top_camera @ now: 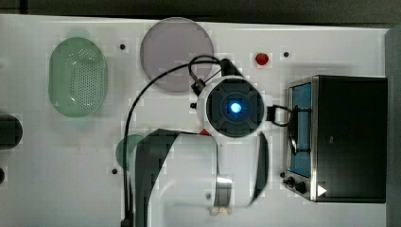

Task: Pick Ketchup from oven and place it on table.

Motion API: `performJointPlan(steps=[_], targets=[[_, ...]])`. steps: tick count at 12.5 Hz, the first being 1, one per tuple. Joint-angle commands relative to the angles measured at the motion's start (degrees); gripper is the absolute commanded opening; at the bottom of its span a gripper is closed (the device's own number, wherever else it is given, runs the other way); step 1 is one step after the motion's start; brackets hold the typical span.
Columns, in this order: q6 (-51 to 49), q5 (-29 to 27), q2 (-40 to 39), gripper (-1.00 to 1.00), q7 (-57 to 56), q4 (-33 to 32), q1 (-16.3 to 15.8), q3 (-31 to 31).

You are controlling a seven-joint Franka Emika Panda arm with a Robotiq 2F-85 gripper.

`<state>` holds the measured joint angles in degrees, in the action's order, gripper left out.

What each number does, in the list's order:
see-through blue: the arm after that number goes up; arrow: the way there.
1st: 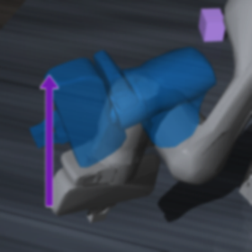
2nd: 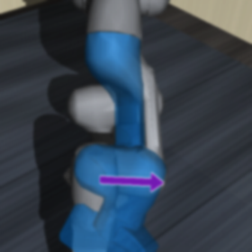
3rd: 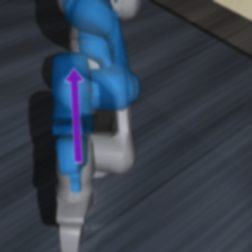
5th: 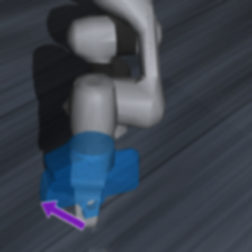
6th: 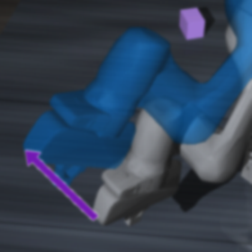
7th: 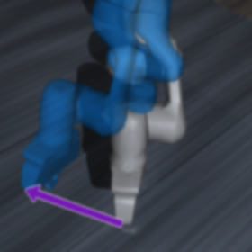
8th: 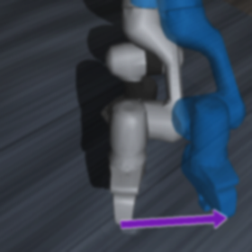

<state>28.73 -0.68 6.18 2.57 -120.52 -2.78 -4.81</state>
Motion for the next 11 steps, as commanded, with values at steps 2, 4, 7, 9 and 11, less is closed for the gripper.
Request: performJointPlan(steps=[2,4,7,9,11], targets=[[-11.9,-0.1,1.0,1.00,0.4,12.7,-0.3,0.6],[-16.6,-0.1,1.0,1.00,0.4,18.4,-0.3,0.8],[-21.0,-0.1,1.0,1.00,0.4,20.4,-0.3,0.7],[-21.0,-0.1,0.7,1.00,0.4,20.2,-0.3,0.7],[-21.0,-0.1,0.5,1.00,0.4,20.2,-0.3,0.7]])
